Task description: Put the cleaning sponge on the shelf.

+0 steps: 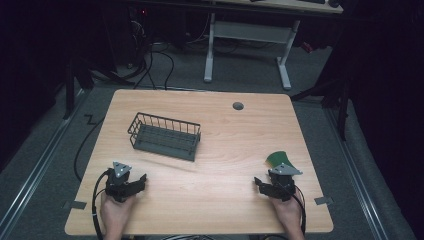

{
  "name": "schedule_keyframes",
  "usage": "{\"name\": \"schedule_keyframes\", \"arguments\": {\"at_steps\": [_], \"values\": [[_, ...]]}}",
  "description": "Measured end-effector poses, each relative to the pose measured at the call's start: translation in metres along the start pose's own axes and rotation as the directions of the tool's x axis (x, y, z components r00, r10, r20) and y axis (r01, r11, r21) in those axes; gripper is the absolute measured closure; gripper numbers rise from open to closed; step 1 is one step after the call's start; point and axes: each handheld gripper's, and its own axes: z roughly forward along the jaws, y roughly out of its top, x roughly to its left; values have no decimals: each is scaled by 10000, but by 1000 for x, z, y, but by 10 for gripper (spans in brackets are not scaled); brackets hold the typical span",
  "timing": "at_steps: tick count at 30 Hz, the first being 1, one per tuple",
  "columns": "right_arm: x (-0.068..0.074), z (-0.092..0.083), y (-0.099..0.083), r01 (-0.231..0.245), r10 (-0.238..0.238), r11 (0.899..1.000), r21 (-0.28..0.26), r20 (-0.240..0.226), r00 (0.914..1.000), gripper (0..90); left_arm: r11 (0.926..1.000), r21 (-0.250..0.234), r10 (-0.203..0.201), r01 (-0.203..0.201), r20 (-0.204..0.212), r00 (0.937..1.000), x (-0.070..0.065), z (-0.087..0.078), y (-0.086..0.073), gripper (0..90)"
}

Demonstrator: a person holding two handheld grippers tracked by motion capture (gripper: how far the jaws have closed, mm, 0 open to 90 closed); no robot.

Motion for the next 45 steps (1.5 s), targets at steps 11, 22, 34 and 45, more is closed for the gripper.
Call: {"name": "schedule_keyframes", "arguments": {"at_steps": [11, 22, 34, 45], "values": [[0, 0, 0, 1, -1, 10000, 2, -3, 10000, 350, 10000, 3, -7, 7, 3, 10000, 0, 0, 0, 275], [0, 0, 0, 33, -33, 10000, 0, -4, 10000, 356, 9999, -30, -118, 118, 130, 9998, 2, 0, 0, 272], [6, 2, 4, 6, -10, 10000, -91, -418, 9991, 457, 9975, -74, -698, 701, 285, 9972, 8, -1, 2, 310], [25, 9, 37, 229, -299, 9981, -573, -1244, 9918, 532, 9932, -292, -1105, 1125, 622, 9919, 21, -13, 18, 322]]}}
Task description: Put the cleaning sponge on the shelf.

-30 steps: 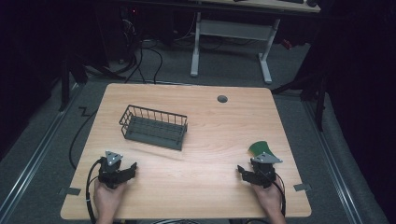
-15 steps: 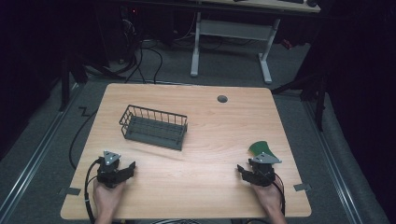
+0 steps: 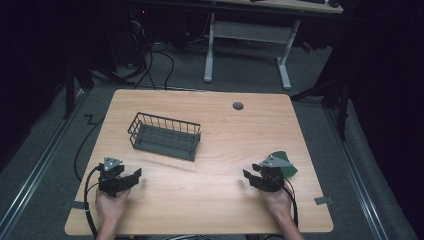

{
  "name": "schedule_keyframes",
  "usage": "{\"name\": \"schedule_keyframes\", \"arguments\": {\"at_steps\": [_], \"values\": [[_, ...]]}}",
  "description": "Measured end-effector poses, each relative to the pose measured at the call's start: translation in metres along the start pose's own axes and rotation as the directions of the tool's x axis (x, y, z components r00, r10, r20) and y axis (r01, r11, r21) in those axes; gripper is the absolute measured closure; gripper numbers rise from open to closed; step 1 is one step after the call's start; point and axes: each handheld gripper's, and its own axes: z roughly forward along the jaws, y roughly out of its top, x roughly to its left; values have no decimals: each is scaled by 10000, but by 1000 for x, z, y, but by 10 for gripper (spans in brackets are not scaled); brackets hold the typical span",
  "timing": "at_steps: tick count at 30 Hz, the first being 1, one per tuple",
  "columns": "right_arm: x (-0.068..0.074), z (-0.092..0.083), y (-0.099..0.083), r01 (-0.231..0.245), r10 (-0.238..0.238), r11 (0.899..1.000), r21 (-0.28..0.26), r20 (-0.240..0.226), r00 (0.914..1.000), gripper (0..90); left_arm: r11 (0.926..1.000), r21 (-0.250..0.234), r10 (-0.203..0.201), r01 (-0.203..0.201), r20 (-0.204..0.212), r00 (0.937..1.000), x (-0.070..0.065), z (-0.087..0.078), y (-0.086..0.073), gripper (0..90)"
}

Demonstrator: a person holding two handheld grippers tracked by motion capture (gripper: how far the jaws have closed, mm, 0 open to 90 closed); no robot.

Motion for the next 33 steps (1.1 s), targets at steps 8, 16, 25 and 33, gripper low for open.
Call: {"name": "schedule_keyframes", "arguments": {"at_steps": [8, 16, 25, 33], "values": [[15, 9, 35, 412, -428, 9989, -244, -653, 9969, 551, 9999, -123, 69, -68, 86, 9999, 5, -10, 27, 346], [20, 18, 62, 211, -265, 9986, -490, -1132, 9932, 578, 9995, -315, -37, 42, 164, 9999, 11, -16, 53, 373], [27, 26, 91, 369, -452, 9976, -590, -1460, 9883, 593, 9989, -443, -126, 132, 131, 9998, 20, -19, 82, 413], [38, 37, 126, 575, -696, 9954, -767, -1660, 9837, 598, 9977, -494, -465, 475, 212, 9987, 30, -15, 110, 440]]}}
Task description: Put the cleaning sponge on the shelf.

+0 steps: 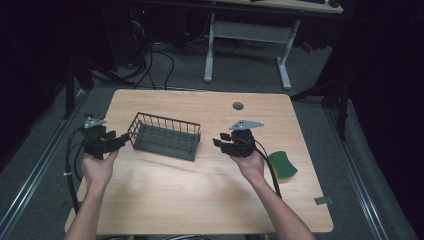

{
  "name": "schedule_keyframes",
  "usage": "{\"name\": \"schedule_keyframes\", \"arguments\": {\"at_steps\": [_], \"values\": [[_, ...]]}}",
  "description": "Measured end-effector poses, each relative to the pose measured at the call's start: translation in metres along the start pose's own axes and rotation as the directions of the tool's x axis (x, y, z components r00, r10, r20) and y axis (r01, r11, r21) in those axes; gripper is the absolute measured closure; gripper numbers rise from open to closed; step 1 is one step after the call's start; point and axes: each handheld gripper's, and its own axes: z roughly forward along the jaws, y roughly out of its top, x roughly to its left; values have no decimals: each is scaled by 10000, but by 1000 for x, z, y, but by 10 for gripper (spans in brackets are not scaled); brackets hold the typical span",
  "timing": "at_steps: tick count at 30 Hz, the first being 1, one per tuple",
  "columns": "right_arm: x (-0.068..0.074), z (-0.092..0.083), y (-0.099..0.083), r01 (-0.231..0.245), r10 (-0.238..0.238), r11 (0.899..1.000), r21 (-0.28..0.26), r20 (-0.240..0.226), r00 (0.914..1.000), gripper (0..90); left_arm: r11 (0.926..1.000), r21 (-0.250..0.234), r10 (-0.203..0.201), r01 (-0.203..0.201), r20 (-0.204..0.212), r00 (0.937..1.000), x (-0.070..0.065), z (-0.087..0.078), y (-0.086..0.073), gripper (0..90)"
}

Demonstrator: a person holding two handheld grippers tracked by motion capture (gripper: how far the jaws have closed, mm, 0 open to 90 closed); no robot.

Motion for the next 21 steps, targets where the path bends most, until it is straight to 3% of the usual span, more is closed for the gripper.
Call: {"name": "schedule_keyframes", "arguments": {"at_steps": [6, 12, 21], "values": [[1, 16, 22, -61, 62, 9999, 83, -88, 9999, 598, 9999, 137, -35, 36, -123, 9999, 1, 11, 10, 460], [0, 43, 42, -283, 277, 9989, 372, 162, 9995, 603, 9996, 209, -159, 166, -354, 9992, 5, 26, 16, 502], [2, 76, 53, -354, 317, 9966, 743, 501, 9982, 633, 9988, 340, -351, 361, -277, 9990, 12, 37, 16, 588]]}}
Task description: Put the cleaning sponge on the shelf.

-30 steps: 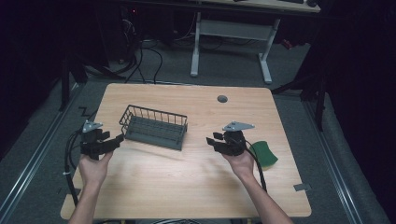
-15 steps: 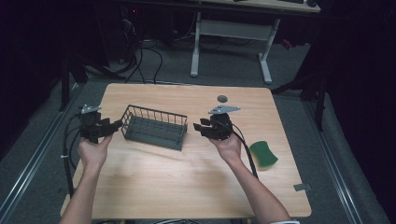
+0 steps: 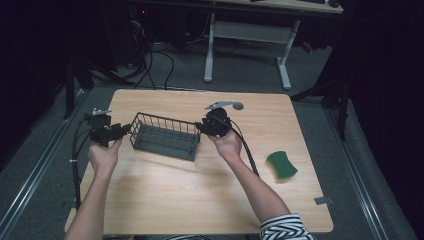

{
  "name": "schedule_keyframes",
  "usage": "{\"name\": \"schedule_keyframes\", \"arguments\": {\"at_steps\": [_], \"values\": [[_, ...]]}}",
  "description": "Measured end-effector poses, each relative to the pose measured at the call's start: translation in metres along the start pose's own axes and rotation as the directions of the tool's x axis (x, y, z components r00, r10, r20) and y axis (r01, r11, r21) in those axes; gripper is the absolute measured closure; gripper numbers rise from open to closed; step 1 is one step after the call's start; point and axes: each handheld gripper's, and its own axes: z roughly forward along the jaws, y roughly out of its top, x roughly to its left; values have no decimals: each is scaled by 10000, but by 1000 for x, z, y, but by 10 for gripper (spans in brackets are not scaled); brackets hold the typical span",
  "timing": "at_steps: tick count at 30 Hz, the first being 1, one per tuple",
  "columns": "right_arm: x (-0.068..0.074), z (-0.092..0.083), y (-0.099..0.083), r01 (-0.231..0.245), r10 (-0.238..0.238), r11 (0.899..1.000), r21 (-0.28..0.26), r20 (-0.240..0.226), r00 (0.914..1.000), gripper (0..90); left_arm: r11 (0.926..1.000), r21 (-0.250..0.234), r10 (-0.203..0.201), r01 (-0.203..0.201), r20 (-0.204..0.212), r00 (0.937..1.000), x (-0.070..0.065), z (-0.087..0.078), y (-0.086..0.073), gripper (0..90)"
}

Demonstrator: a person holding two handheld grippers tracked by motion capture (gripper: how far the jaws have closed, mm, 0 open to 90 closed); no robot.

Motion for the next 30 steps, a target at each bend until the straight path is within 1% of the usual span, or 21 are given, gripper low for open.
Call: {"name": "schedule_keyframes", "arguments": {"at_steps": [2, 3, 6, 8, 11, 15, 16, 19, 22, 23, 25, 28, 30], "values": [[0, 2, 0, -54, 54, 10000, 31, 19, 10000, 637, 10000, -17, 2, -2, 42, 10000, 0, 0, 0, 598], [0, 5, 0, -156, 156, 9999, 71, 6, 9999, 644, 10000, -39, -6, 7, 85, 10000, 0, 1, 0, 620], [-1, 9, 0, -199, 199, 9997, 155, 10, 9998, 651, 10000, 3, -3, 3, 148, 9999, 0, 3, 0, 638], [-3, 13, -1, -247, 249, 9993, 279, -57, 9997, 670, 9999, 98, 30, -32, 163, 9999, -1, 5, -1, 659], [-3, 15, -1, -403, 411, 9987, 324, -248, 9988, 699, 9998, 162, 105, -109, 251, 9996, -2, 7, -1, 690], [-2, 14, -1, -269, 280, 9990, 352, -305, 9991, 747, 9998, 184, 85, -93, 403, 9992, -1, 8, -2, 753], [-2, 14, -1, -269, 280, 9990, 352, -305, 9991, 747, 9998, 189, 91, -100, 427, 9990, -2, 9, -2, 753], [-1, 13, 0, -94, 104, 9990, 427, -232, 9997, 760, 9996, 202, 177, -187, 505, 9986, -4, 10, -2, 818], [-1, 12, 0, -22, 32, 9987, 512, -208, 9998, 764, 9988, 304, 375, -392, 541, 9978, -7, 11, -3, 844], [-1, 11, 0, 11, -2, 9987, 511, -190, 9998, 765, 9988, 319, 338, -358, 631, 9974, -7, 12, -3, 844], [-2, 11, -1, 31, -21, 9986, 524, -184, 9998, 765, 9990, 322, 287, -309, 683, 9973, -8, 13, -3, 846], [-2, 8, -1, 9, -2, 9981, 610, -110, 9999, 768, 9988, 364, 309, -336, 716, 9970, -10, 13, -3, 851], [-2, 8, -1, 62, -57, 9979, 651, -72, 10000, 769, 9984, 380, 394, -421, 700, 9968, -12, 12, -4, 852]]}}
